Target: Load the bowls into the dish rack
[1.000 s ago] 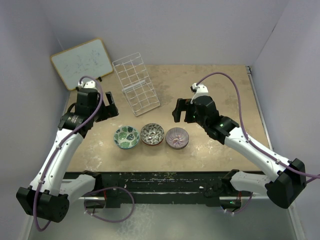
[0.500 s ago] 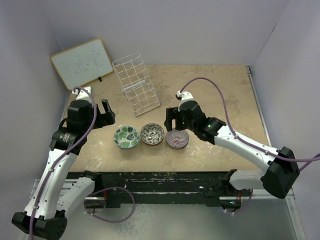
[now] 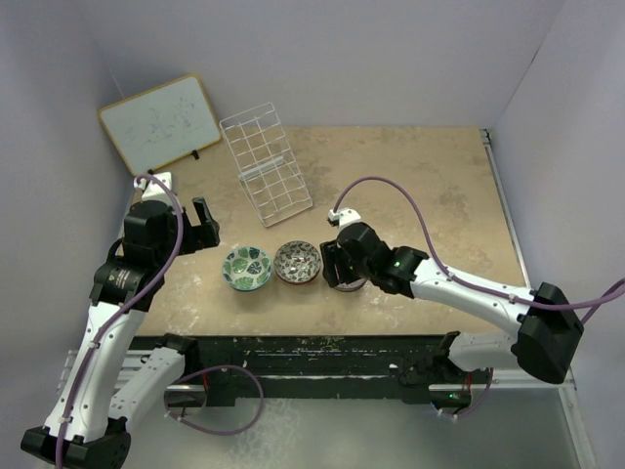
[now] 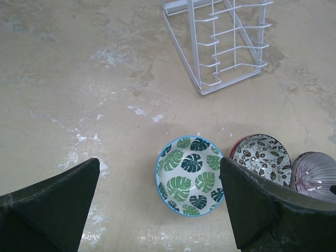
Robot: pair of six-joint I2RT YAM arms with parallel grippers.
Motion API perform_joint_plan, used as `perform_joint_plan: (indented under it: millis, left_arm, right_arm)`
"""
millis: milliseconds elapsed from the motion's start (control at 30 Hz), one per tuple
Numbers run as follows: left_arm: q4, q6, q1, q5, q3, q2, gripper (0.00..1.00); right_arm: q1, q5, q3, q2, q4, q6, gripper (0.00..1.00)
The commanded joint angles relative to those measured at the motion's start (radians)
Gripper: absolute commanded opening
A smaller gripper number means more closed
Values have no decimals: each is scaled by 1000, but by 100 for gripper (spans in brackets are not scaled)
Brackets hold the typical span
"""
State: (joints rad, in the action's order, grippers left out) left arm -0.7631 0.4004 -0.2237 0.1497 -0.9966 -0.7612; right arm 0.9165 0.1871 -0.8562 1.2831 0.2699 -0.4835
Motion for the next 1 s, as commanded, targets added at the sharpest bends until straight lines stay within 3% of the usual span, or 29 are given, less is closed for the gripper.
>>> perform_joint_plan:
  millis: [0,133,800,967]
  left_arm:
    - [8,-17,3,18,-44,1,99]
    - [-2,-16,3,26,-43,7,99]
    - [-16,-15,3,52,-29,15,99]
    - [-16,-17,3,56,-20,19,99]
  right_arm:
    - [8,-27,-11,11,-3,50,59]
    - [12,-50,-9,31,-10,74,53]
    - [31,-39,-22,117,-13,103,49]
    - [33,-19,-28,111,-8,97,38]
